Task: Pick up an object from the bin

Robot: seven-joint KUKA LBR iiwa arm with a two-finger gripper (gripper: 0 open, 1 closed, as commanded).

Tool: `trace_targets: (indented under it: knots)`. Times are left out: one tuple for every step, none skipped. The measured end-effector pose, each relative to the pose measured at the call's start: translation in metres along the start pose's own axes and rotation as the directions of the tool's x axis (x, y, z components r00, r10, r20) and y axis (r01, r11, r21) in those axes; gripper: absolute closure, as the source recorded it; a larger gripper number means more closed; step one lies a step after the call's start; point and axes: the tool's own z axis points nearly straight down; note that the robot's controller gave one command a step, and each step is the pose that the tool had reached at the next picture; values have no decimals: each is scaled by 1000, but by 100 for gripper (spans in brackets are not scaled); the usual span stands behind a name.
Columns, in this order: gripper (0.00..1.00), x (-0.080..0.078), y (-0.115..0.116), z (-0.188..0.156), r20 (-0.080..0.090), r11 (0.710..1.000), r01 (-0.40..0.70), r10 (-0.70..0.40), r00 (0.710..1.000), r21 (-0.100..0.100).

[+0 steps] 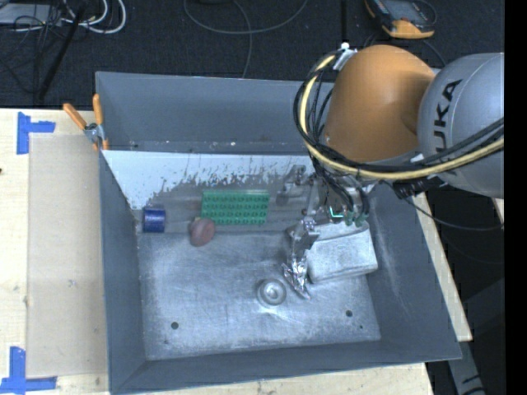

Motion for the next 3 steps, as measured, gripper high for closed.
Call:
trace_targets:
  knots:
    - [0,9,-28,147,1,999,34,-34,999,1]
    - [0,64,-38,170,19,1000,-12,12,1000,-1]
    - [0,67,23,167,11,988,-154,154,988,-3]
